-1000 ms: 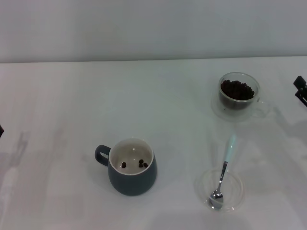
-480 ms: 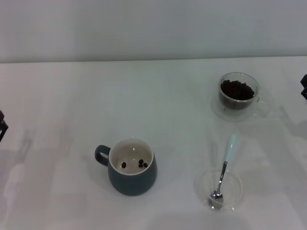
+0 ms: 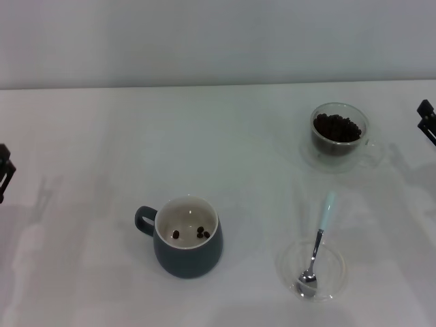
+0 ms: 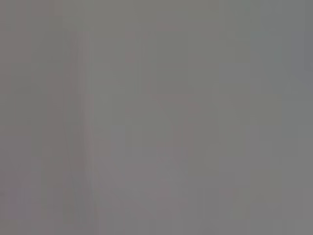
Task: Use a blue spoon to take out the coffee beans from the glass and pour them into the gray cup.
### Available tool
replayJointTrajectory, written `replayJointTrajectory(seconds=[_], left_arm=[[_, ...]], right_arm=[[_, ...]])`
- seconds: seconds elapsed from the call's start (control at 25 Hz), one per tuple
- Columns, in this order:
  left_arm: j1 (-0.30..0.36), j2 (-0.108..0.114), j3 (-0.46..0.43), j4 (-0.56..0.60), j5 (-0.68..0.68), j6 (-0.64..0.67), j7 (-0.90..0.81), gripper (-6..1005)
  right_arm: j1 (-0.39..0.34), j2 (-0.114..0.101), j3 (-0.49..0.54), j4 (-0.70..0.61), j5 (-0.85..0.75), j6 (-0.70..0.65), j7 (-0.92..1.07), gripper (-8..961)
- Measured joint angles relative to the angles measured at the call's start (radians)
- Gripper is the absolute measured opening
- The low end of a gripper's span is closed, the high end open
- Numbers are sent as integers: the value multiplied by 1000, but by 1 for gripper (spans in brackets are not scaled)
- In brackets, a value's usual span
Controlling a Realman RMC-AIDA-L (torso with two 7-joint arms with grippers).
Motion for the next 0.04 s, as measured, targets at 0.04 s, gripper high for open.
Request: replayJointTrajectory(seconds=[0.04], left_arm=[[-3,0,-2,0,0,0,0,861]], right_arm=[[7,0,0,0,6,11,0,845]])
